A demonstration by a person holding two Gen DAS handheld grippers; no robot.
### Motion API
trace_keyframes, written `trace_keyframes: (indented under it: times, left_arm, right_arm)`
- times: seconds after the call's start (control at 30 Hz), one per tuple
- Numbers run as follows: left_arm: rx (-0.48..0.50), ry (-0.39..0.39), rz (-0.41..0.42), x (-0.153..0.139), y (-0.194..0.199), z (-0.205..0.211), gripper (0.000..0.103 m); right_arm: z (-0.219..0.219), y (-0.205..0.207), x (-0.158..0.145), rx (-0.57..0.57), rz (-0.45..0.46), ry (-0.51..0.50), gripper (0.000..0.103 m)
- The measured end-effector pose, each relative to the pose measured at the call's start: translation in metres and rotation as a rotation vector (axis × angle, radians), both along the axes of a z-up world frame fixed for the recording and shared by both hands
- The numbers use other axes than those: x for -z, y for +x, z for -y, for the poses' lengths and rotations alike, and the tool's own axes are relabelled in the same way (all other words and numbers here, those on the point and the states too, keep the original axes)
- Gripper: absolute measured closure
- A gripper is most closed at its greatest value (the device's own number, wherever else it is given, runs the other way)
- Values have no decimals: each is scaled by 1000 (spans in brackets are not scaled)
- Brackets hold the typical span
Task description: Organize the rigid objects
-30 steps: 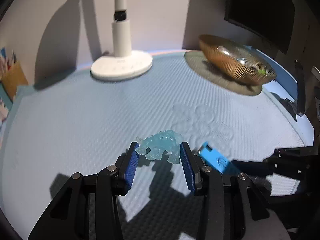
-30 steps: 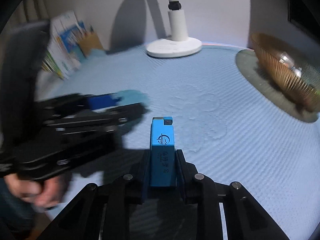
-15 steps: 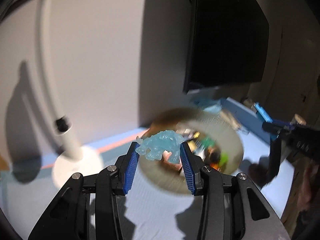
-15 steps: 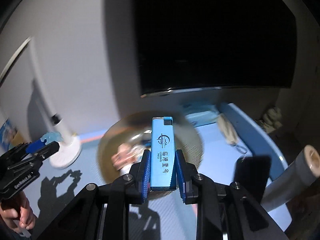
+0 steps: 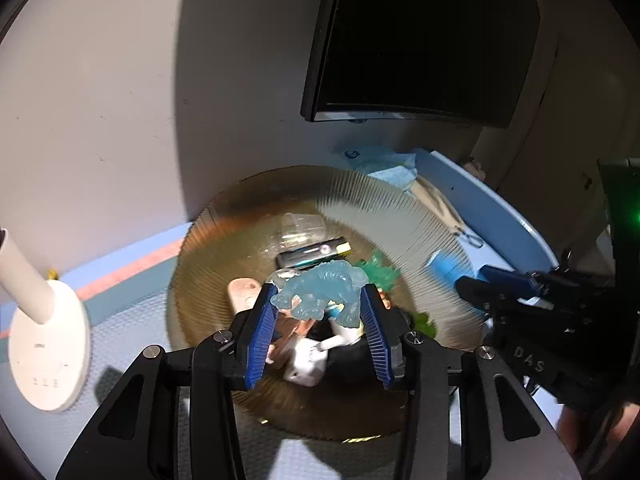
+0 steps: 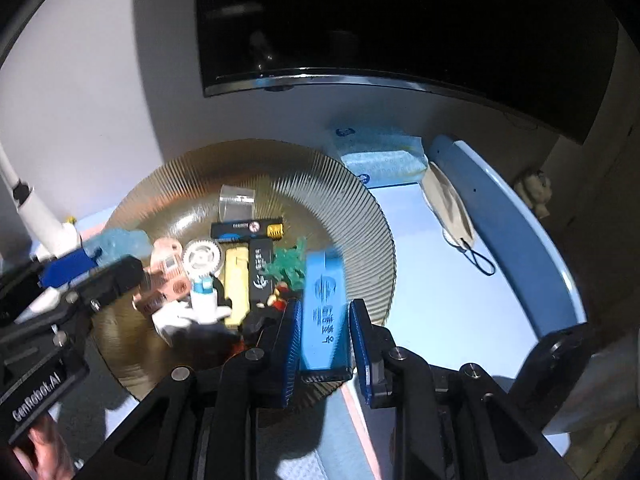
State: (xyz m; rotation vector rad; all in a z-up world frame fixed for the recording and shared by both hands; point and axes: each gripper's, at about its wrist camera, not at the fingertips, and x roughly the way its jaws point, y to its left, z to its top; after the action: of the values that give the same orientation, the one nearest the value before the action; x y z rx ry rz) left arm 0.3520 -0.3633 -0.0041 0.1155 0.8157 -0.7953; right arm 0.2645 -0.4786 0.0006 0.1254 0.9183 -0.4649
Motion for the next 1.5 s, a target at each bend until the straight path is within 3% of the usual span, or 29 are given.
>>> trace_keyframes:
  times: [0.03, 0.1, 0.2, 0.33, 0.5, 0.7, 0.8, 0.97, 1.13, 1.3, 1.4, 1.5]
  left_arm:
    - [-6, -13, -11, -2, 1, -1, 37]
    - [-31, -55, -2, -11, -1, -10, 15]
    - [-63, -95, 27, -24, -7, -37, 15]
    - [-133, -118, 14, -33, -16, -85, 15]
    - [-237, -132, 1, -44, -34, -158, 15]
    - [-382, -161, 35, -62, -63, -239, 15]
    - [-447, -143, 20, -51, -76, -269, 15]
    - [-555, -8, -27, 2, -99, -313, 15]
    - [-588, 72, -34, 36, -109, -329, 15]
    - [-590, 69, -54, 55, -112, -332, 15]
    - [-587, 98, -60, 66, -114, -328, 15]
    - [-586, 39, -4, 57, -119, -332, 15]
  right_arm:
    - [2, -2, -4, 0, 26, 14, 77]
    - [3, -6, -13, 13, 53, 3, 73]
    - [-6, -24, -30, 11, 112, -29, 68]
    - [-18, -41, -39, 5, 142, 8, 48]
    - [-45, -52, -46, -48, 181, 80, 48]
    - [-112, -53, -54, -174, 217, 105, 44]
    - [-159, -47, -39, -260, 197, 116, 44]
    - [-230, -41, 17, -378, 140, 142, 44]
    - [-258, -40, 68, -406, 116, 117, 44]
    - [-259, -45, 97, -405, 124, 172, 44]
    - [-265, -51, 98, -411, 134, 138, 44]
    - [-275, -57, 93, -446, 169, 102, 37]
